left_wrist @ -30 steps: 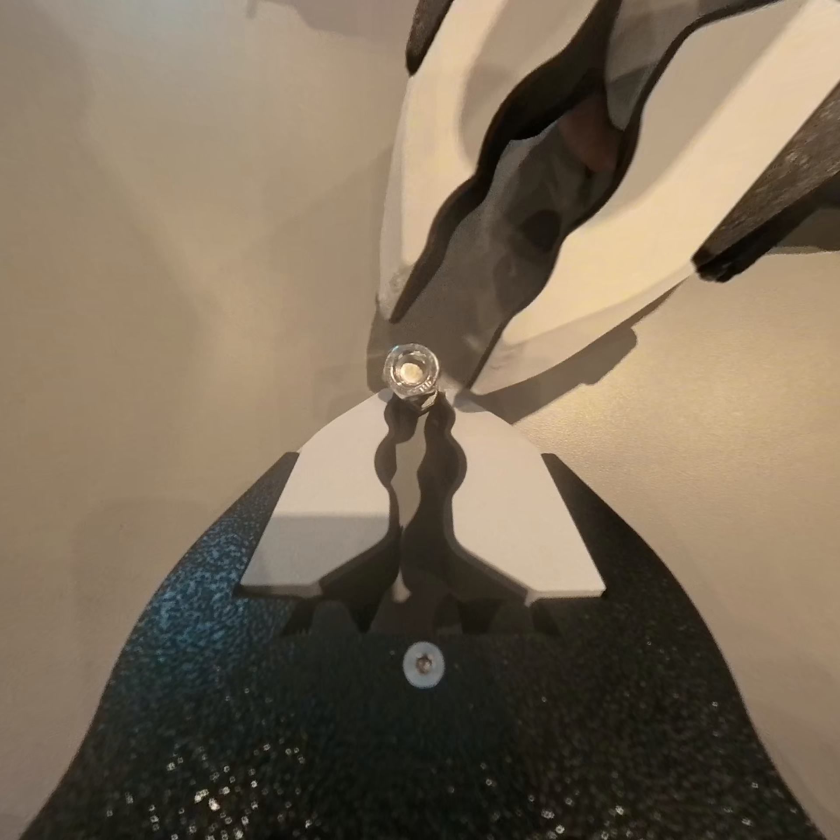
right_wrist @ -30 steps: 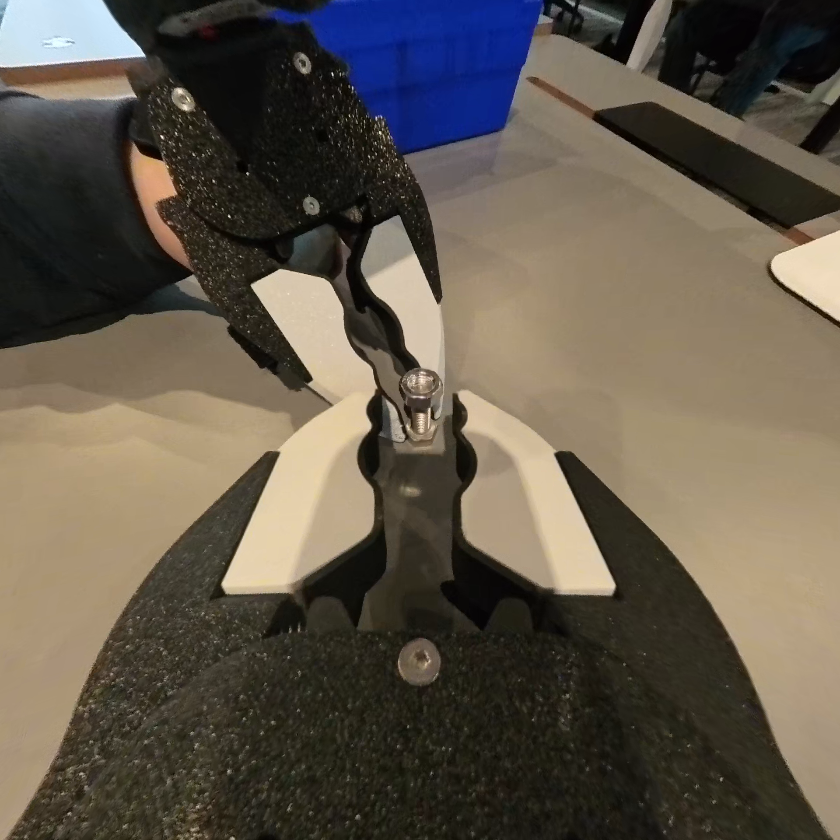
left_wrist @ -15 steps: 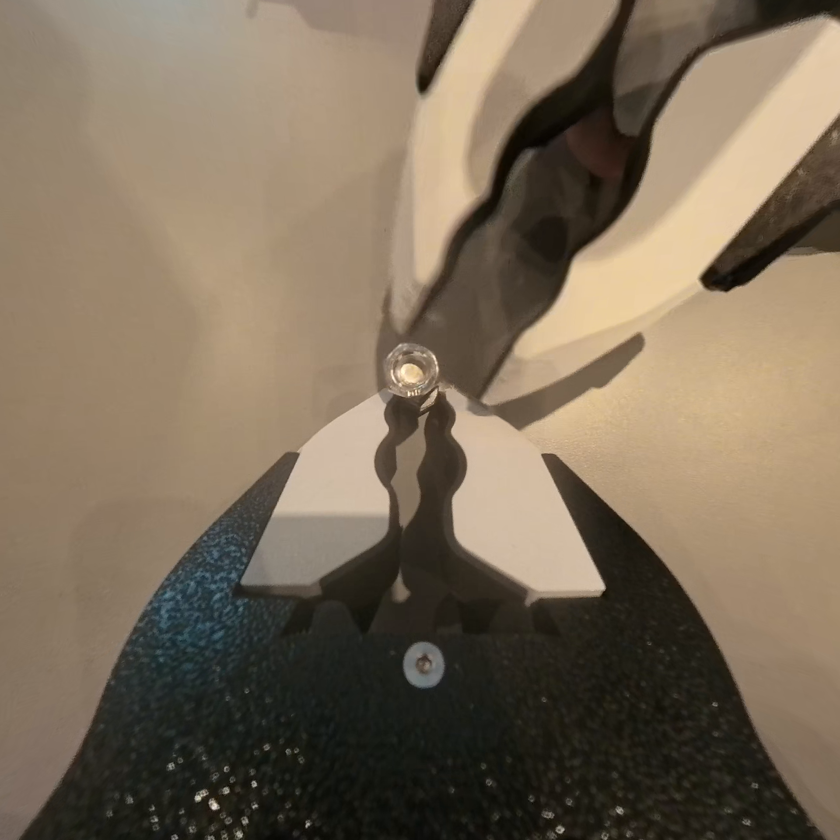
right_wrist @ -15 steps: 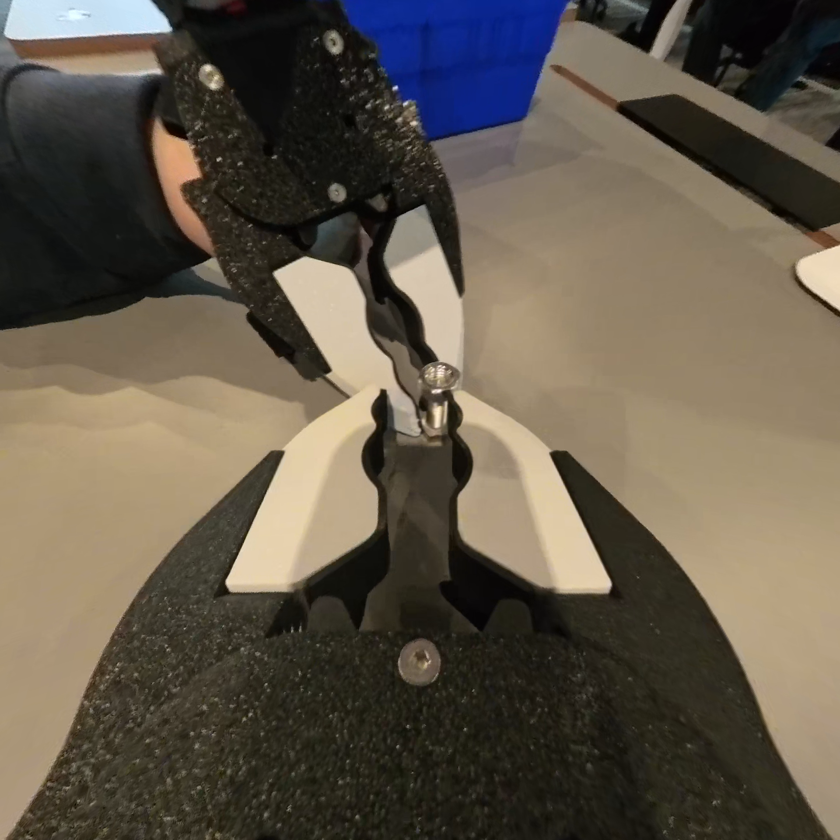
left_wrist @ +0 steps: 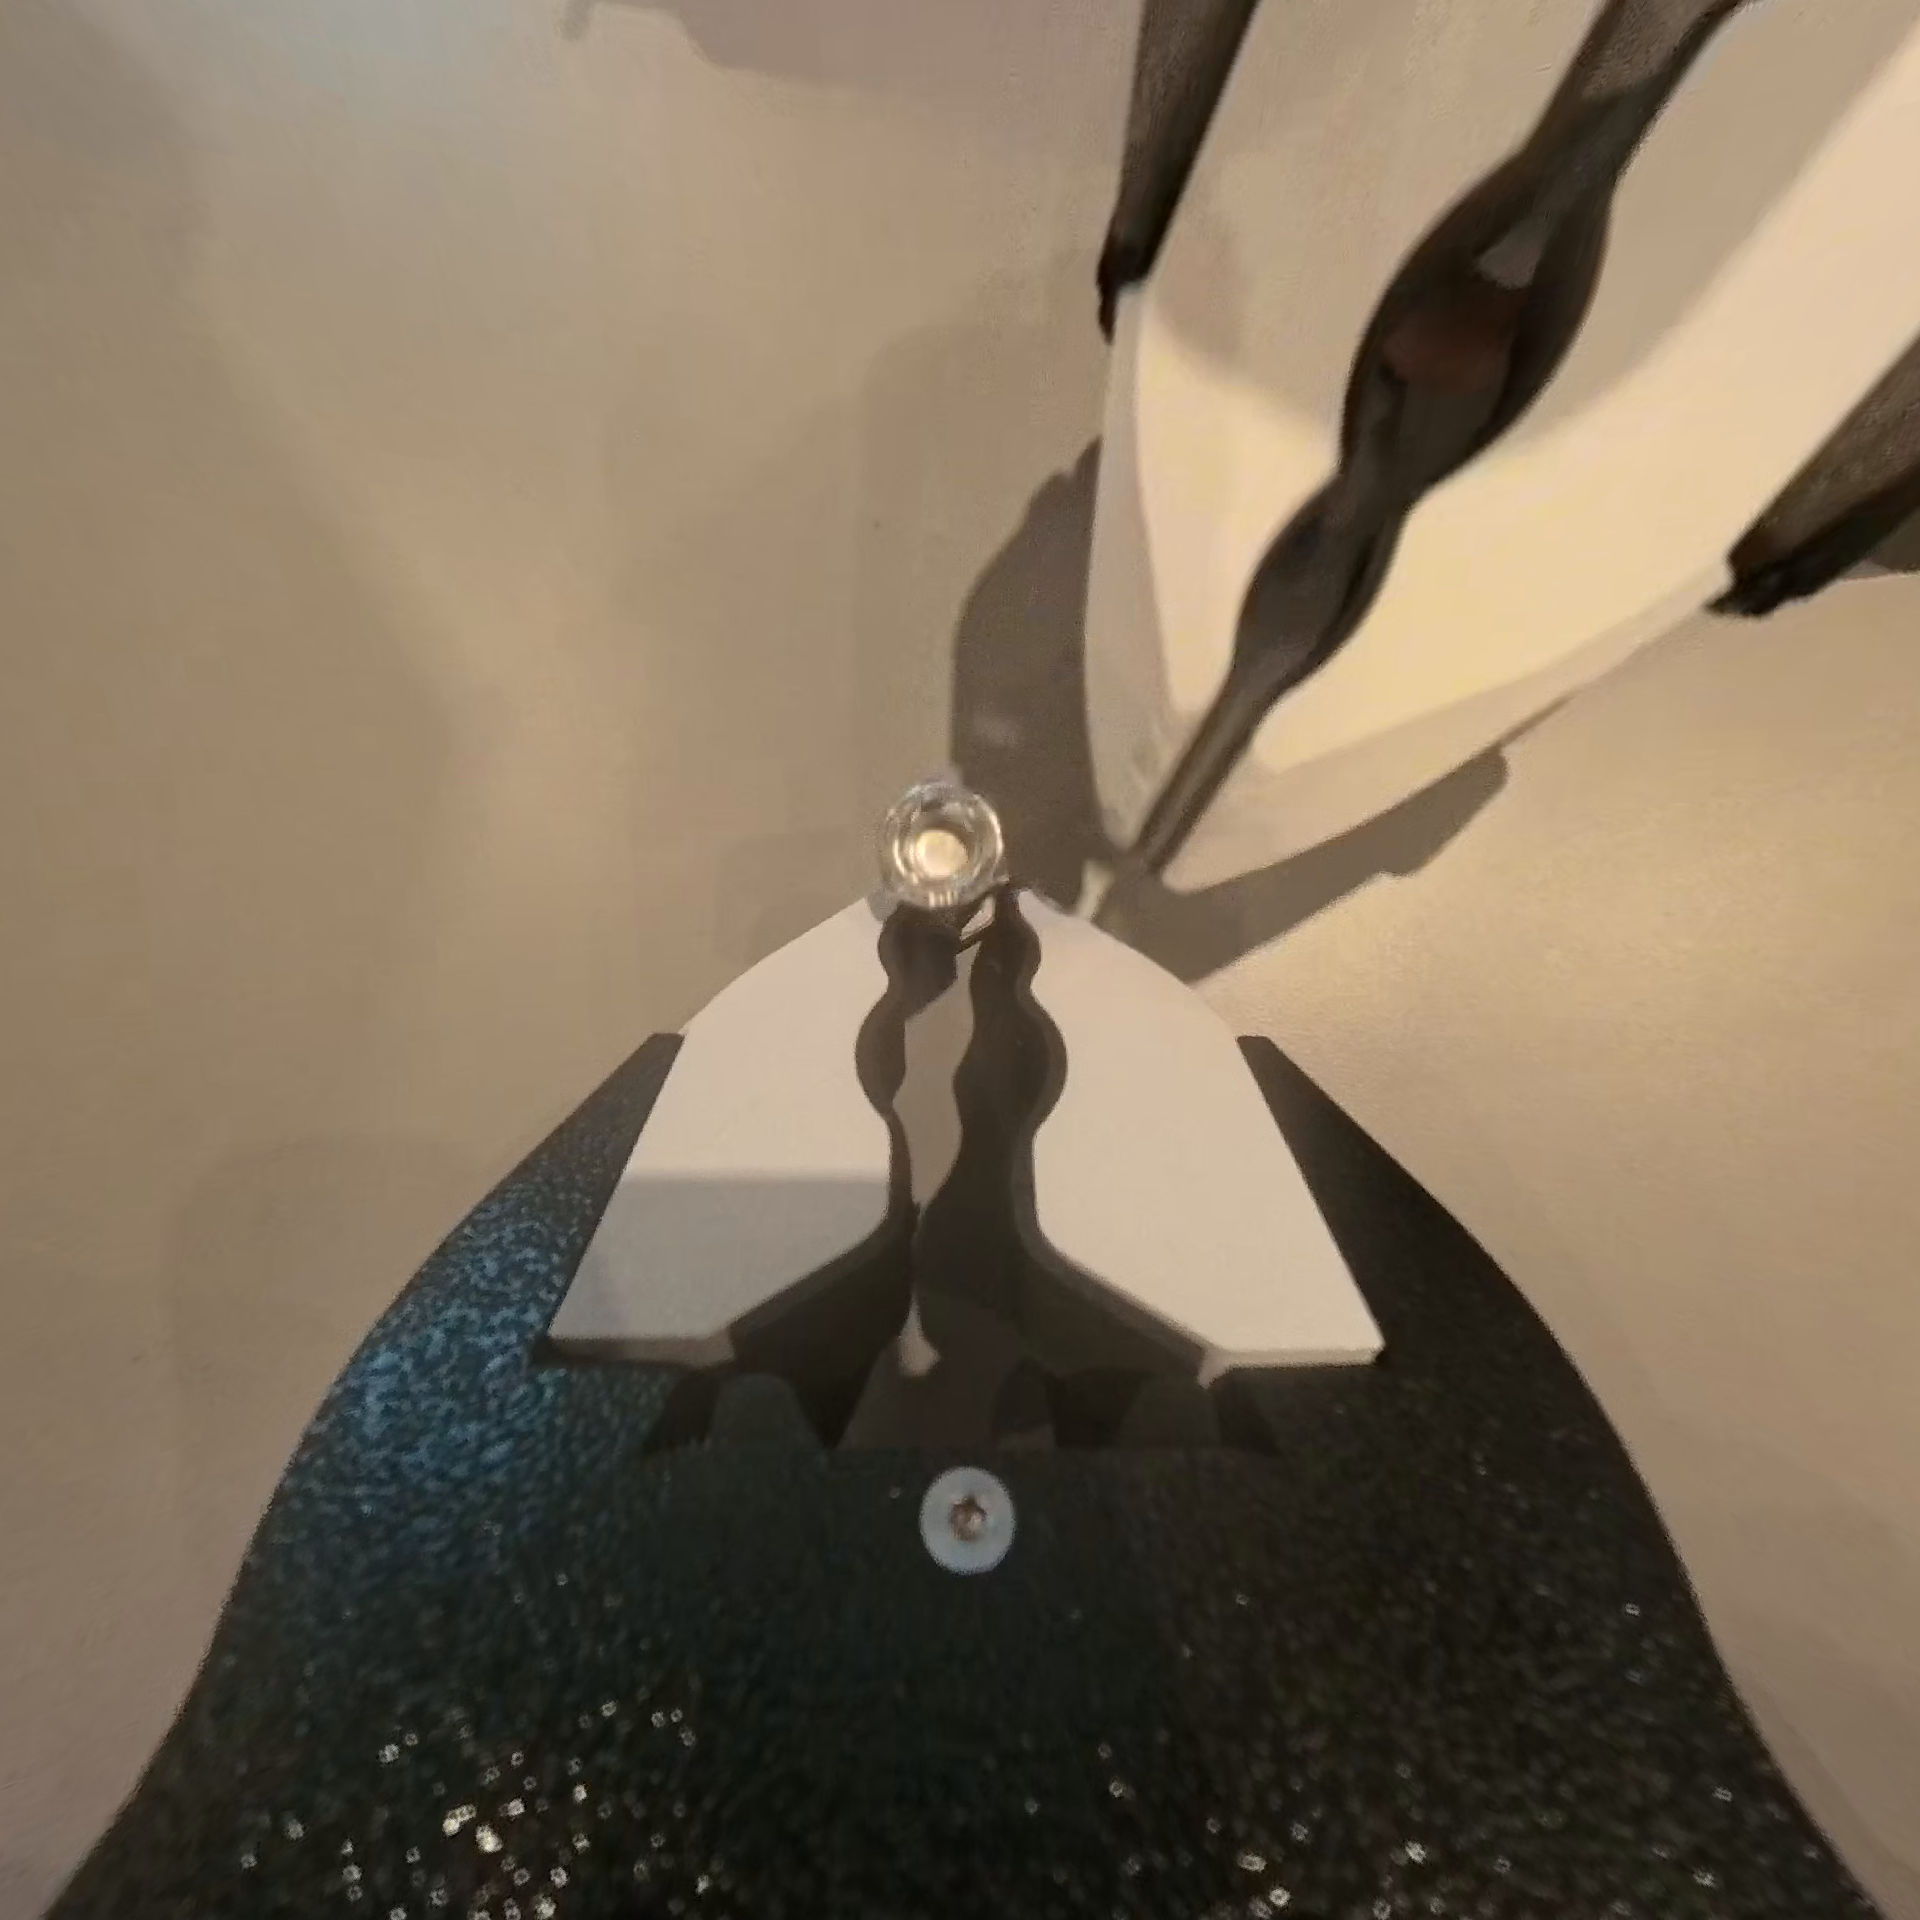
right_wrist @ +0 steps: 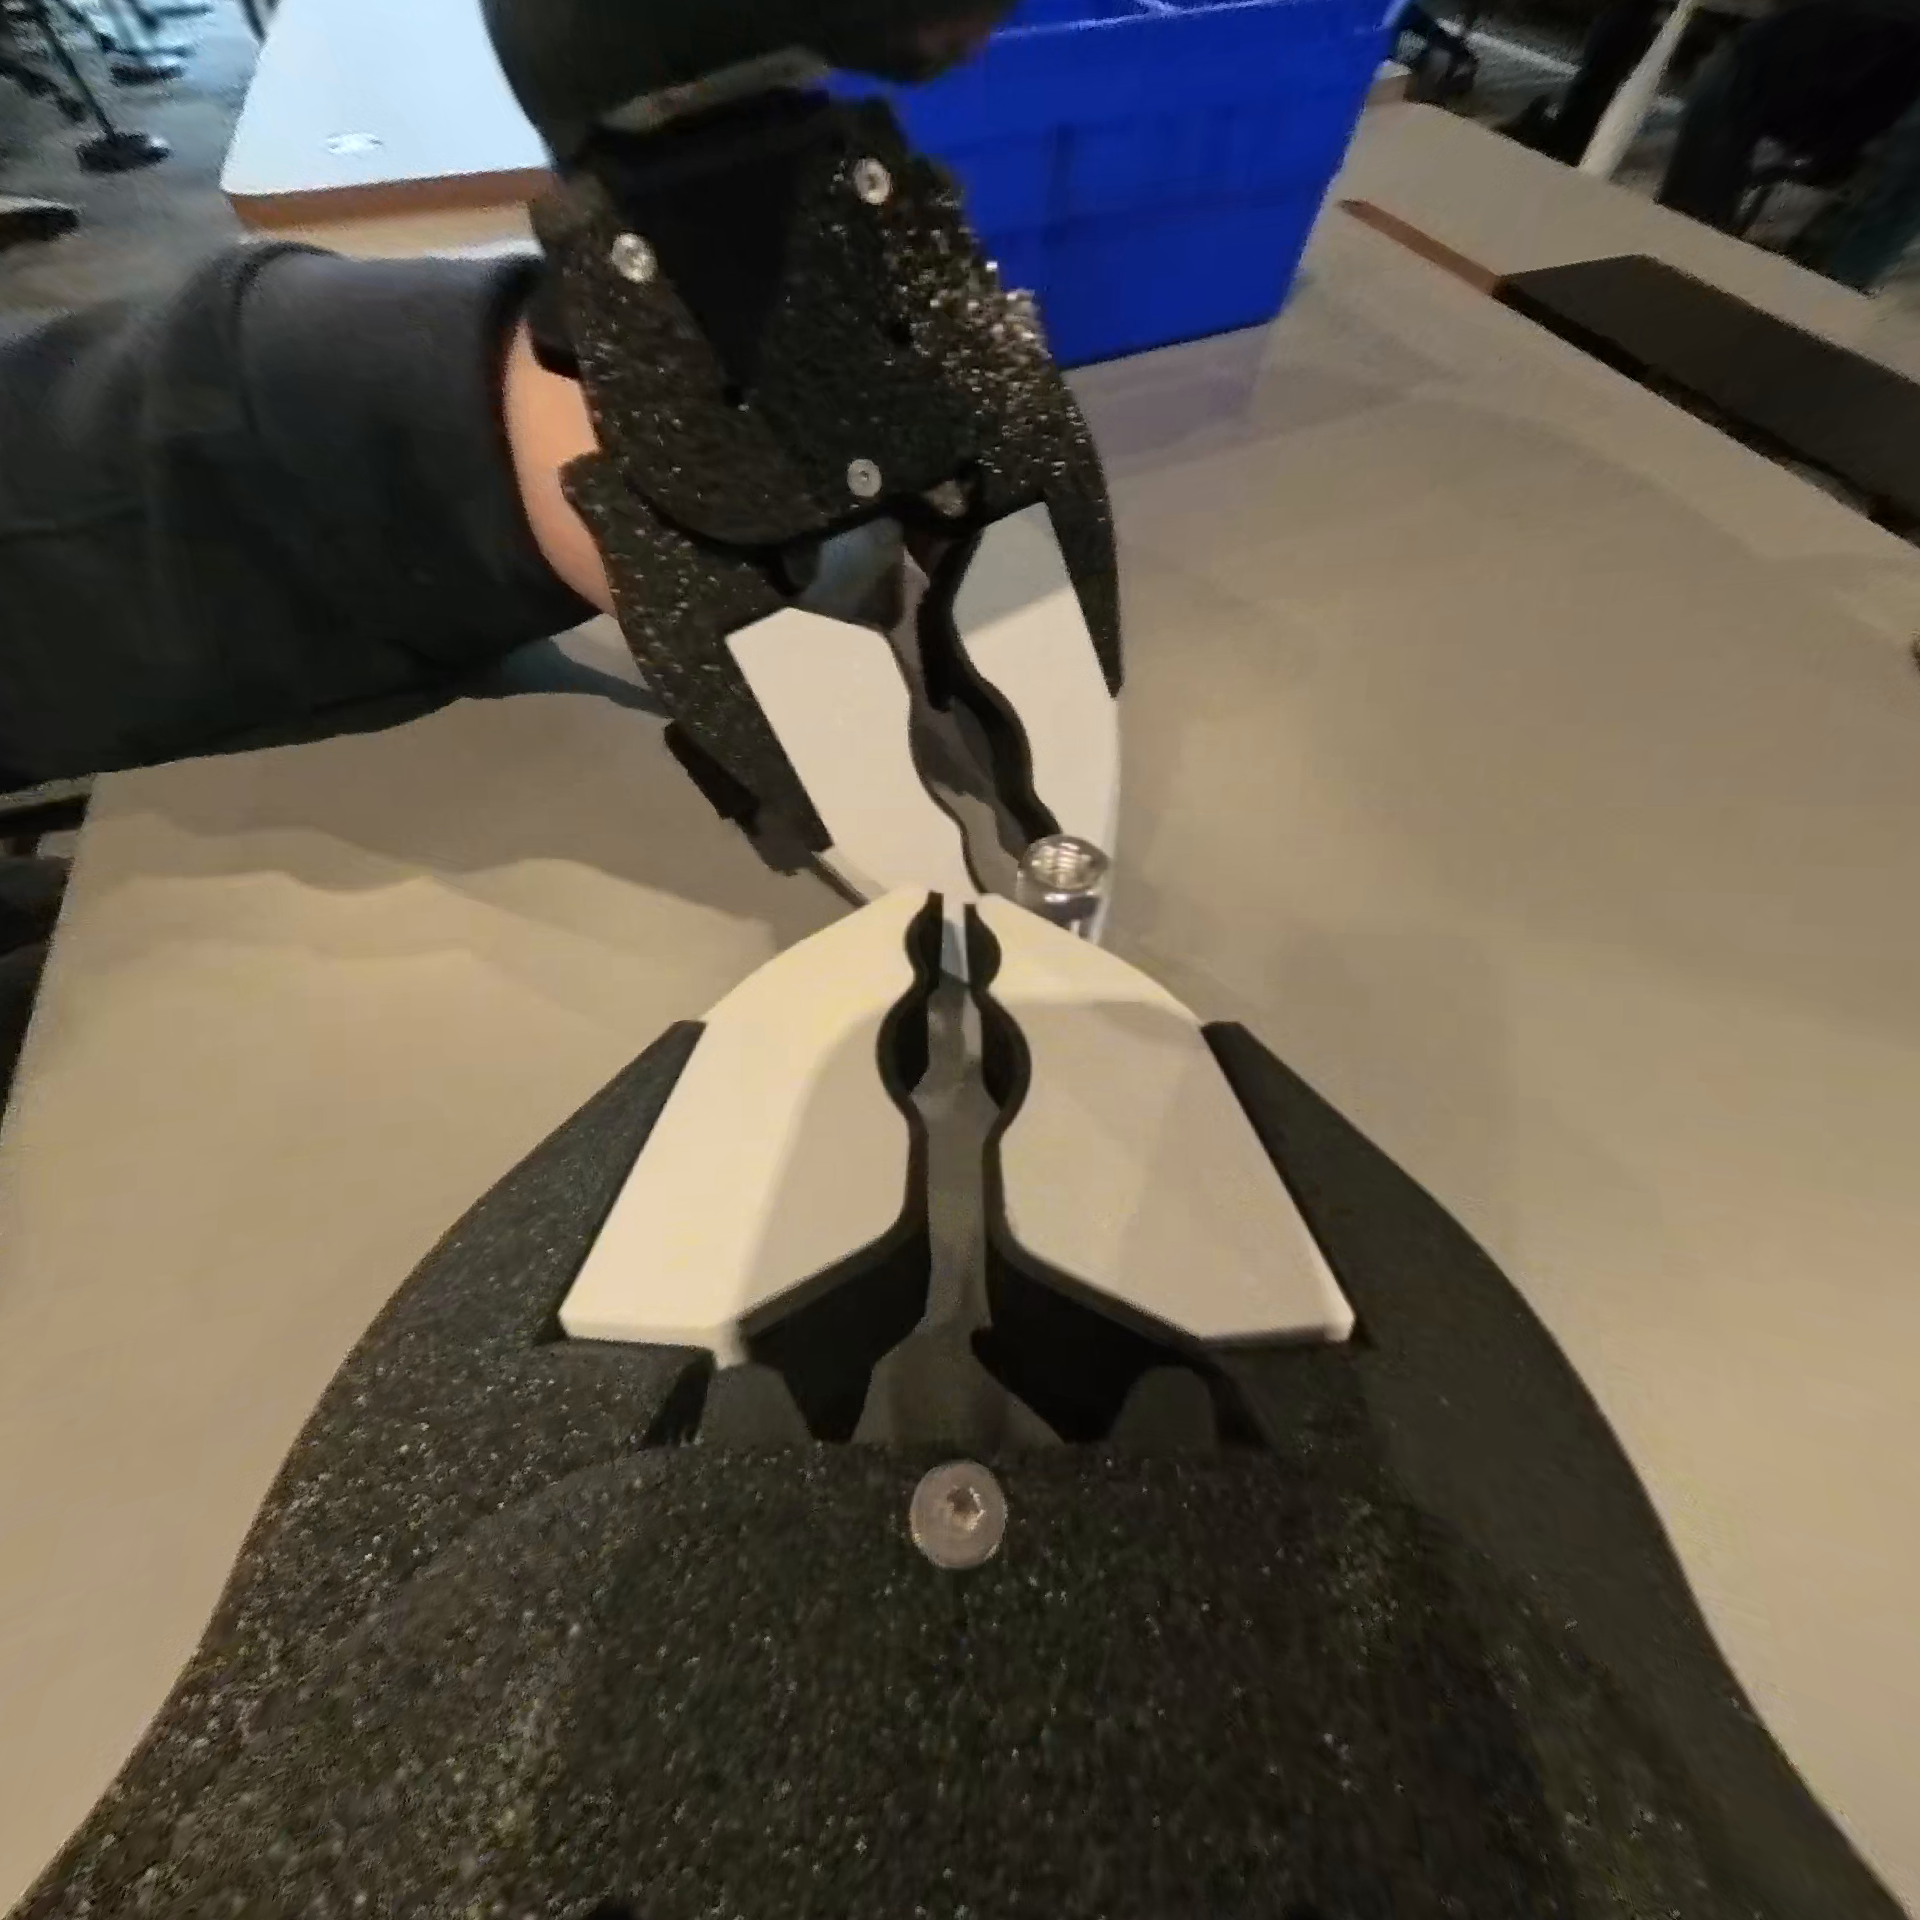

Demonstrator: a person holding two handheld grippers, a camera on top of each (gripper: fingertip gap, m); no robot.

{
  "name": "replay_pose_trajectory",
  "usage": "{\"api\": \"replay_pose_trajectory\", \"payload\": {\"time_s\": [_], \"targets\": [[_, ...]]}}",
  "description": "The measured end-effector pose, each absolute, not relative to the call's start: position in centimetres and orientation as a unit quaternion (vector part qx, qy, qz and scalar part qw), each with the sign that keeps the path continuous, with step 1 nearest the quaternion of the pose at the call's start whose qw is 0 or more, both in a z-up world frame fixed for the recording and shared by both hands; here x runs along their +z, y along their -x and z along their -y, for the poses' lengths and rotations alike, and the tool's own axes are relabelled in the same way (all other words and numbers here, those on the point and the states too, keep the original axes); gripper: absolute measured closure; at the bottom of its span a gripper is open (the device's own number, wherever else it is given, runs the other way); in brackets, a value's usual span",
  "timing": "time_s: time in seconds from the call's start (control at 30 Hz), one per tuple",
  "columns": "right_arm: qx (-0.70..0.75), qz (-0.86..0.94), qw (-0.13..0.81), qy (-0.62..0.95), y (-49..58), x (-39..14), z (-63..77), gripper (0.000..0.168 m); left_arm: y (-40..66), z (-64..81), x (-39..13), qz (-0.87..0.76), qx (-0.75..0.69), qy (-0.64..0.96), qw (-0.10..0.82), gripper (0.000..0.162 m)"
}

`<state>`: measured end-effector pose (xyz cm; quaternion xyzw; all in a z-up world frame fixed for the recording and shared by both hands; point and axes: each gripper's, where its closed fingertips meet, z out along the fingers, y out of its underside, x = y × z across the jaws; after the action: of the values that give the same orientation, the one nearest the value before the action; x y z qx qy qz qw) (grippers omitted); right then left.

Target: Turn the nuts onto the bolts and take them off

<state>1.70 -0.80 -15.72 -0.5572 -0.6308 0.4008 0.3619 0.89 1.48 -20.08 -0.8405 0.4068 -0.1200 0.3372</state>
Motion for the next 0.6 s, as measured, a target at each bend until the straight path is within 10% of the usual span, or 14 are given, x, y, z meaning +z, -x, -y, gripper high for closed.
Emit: {"api": "replay_pose_trajectory", "payload": {"time_s": [0.2,0.37,0.6], "targets": [[0.356,0.622,0.390,0.578,-0.9,-16.3,-0.7,0.135,-0.9,-1.5,-20.1,-0.407,-0.120,0.840,0.337,0.147],[0.389,0.638,0.357,0.561,-1.5,-16.2,0.8,0.164,-0.9,-1.5,-20.1,-0.408,-0.119,0.840,0.338,0.147],[0.358,0.616,0.394,0.581,-0.9,-16.2,-0.9,0.137,-0.9,-1.5,-20.1,-0.407,-0.122,0.840,0.337,0.147]]}}
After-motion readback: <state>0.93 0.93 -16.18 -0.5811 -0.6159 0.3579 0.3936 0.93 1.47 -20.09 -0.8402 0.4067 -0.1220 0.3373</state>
